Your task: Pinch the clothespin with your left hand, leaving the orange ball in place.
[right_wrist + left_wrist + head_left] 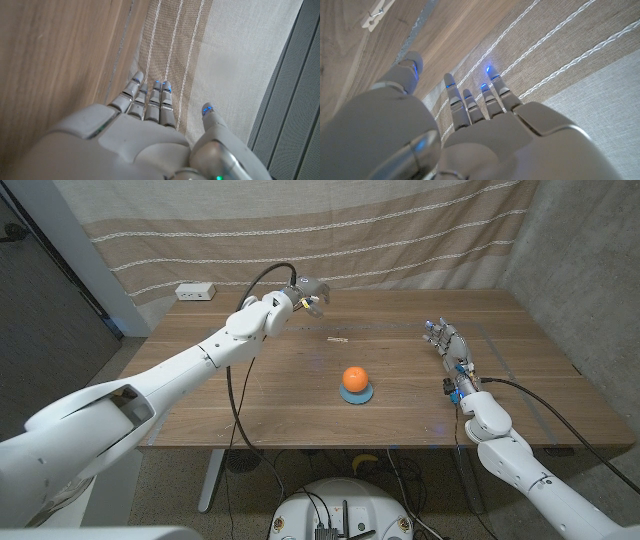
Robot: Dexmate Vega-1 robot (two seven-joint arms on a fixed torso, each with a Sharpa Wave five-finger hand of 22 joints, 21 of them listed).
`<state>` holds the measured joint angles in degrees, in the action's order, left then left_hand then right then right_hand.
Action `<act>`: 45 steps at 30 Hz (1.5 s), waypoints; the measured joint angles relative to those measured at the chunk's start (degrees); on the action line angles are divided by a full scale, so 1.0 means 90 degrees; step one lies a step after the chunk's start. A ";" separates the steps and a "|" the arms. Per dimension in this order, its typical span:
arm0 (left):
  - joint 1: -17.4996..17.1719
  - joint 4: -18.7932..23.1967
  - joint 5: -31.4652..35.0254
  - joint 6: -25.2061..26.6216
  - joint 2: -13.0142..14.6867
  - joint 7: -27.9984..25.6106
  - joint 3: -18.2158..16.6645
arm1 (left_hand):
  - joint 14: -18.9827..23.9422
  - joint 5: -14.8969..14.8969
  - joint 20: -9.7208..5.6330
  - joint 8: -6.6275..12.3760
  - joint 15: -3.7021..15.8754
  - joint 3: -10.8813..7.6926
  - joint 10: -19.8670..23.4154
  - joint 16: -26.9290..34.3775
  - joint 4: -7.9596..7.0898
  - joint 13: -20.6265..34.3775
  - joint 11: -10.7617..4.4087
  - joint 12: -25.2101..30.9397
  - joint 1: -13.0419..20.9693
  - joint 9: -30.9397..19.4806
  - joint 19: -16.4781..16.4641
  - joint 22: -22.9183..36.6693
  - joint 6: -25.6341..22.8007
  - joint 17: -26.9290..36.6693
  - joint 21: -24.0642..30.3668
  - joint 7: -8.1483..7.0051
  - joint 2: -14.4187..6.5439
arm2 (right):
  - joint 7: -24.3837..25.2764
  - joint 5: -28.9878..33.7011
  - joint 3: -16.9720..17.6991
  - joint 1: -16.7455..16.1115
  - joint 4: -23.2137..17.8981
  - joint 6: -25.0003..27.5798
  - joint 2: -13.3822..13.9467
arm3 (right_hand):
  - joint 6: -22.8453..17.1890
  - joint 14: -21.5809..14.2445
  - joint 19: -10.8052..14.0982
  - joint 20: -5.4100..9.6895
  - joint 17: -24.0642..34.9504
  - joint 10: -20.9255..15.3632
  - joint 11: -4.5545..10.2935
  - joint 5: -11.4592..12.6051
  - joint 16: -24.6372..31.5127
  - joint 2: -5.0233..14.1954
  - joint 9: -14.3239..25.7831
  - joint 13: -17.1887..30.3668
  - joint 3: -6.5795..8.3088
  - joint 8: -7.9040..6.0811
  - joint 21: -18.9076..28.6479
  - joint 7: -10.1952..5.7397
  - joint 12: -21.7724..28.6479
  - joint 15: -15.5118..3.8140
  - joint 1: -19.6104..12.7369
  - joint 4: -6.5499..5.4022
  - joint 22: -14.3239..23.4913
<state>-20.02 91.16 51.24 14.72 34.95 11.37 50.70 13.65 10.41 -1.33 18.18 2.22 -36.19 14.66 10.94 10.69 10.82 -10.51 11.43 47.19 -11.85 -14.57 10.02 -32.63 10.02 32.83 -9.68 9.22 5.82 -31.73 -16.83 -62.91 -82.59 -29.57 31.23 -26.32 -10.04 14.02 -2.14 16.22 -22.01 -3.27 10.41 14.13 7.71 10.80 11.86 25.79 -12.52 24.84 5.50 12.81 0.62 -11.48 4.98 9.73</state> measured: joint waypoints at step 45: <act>0.0193 -0.0675 -0.0222 -0.0143 -0.0262 -0.0156 0.0420 | -0.0164 -0.0030 0.0023 0.0148 -0.0008 0.0449 -0.0037 -0.0039 -0.0098 -0.0002 -0.0025 -0.0018 0.0355 -0.0061 0.0024 0.0028 -0.0265 -0.0002 -0.0146 -0.0038 -0.0138 | 0.0075 -0.0028 0.0093 -0.0248 -0.0181 0.0041 0.0061 | -0.0090 -0.0034 0.0021 0.0023 -0.0031 -0.0023 -0.0023 0.0000 0.0000 0.0059 -0.0001 0.0031 -0.0027 0.0000 -0.0102 0.0000 0.0000 0.0034 0.0059 0.0027 0.0000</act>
<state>-18.28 85.08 49.24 13.43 32.59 9.97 54.49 12.18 10.14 -1.12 19.51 2.15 -32.16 14.32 10.59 9.81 10.80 -10.74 11.26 50.39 -12.40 -14.36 10.28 -35.02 10.00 31.52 -10.02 7.98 6.50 -31.99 -15.99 -65.14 -84.22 -29.21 31.78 -27.13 -10.35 14.22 -1.94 15.95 -22.22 -3.48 10.41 14.13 8.24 10.79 12.14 25.54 -12.52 23.92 5.51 12.81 0.93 -10.94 5.23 9.73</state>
